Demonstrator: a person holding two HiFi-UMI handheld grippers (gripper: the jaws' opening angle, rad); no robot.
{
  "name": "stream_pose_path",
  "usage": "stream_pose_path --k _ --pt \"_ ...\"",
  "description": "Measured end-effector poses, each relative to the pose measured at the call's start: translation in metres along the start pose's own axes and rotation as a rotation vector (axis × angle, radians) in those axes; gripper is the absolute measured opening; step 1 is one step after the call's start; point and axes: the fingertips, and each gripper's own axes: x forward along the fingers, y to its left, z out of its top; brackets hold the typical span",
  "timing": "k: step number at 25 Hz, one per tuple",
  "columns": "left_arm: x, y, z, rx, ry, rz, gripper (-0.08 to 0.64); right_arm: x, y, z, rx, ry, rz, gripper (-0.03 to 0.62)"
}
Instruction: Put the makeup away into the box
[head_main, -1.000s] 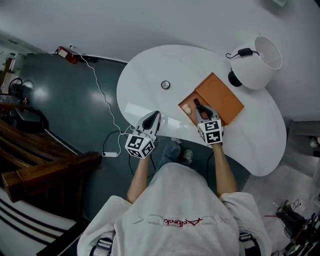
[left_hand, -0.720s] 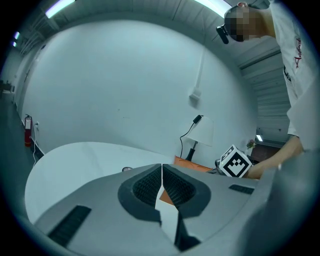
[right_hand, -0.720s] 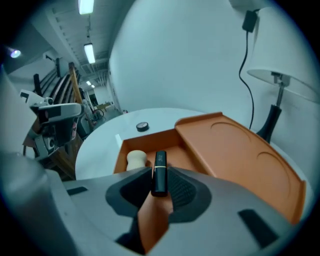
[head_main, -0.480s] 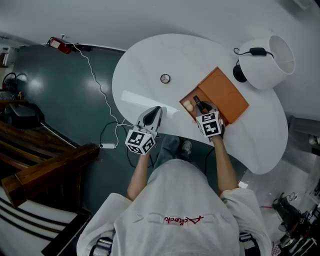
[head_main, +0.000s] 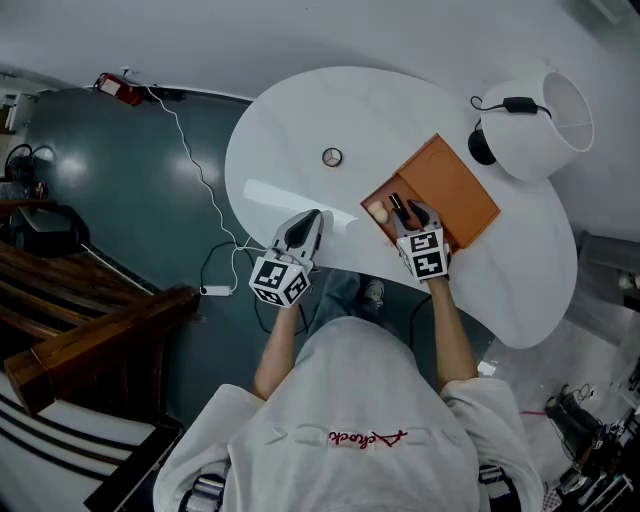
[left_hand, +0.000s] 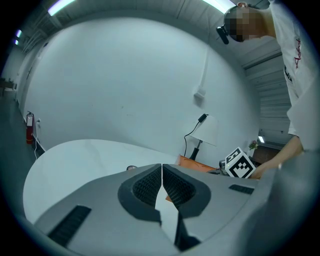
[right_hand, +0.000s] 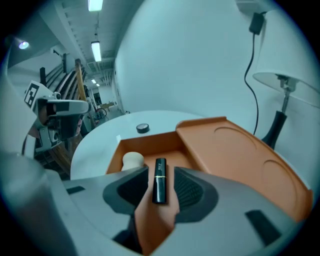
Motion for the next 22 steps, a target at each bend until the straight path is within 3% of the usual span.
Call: stream_pose_path --k 6,7,9,10,19,22 --pt "-0.006 -0.004 -0.001 0.003 -0.002 0.004 0.015 -0.022 0.002 0.015 0.017 -0.131 -0.01 0.159" --pt "-0.007 -0.005 -0.002 0.003 -0.002 0.005 0.015 -0.025 0.002 0.018 0.018 -0.149 -0.016 0.137" --pt "-0.008 -0.006 -0.003 0.003 0.0 0.005 0.015 -0.031 0.003 0.021 0.026 -0.18 -0.019 0.032" --pt "-0.009 -0.006 -0.003 0.003 0.001 0.005 0.015 -0.034 0.004 0.024 0.032 -0.195 -0.014 0.021" --pt "-0.005 0.002 -0.006 0.011 0.012 0.007 0.015 -0.038 0.011 0.035 0.039 -0.224 0.0 0.02" --pt "-0.004 0.004 -0.006 0.01 0.018 0.008 0.015 -0.055 0.017 0.055 0.026 -0.285 0.002 0.02"
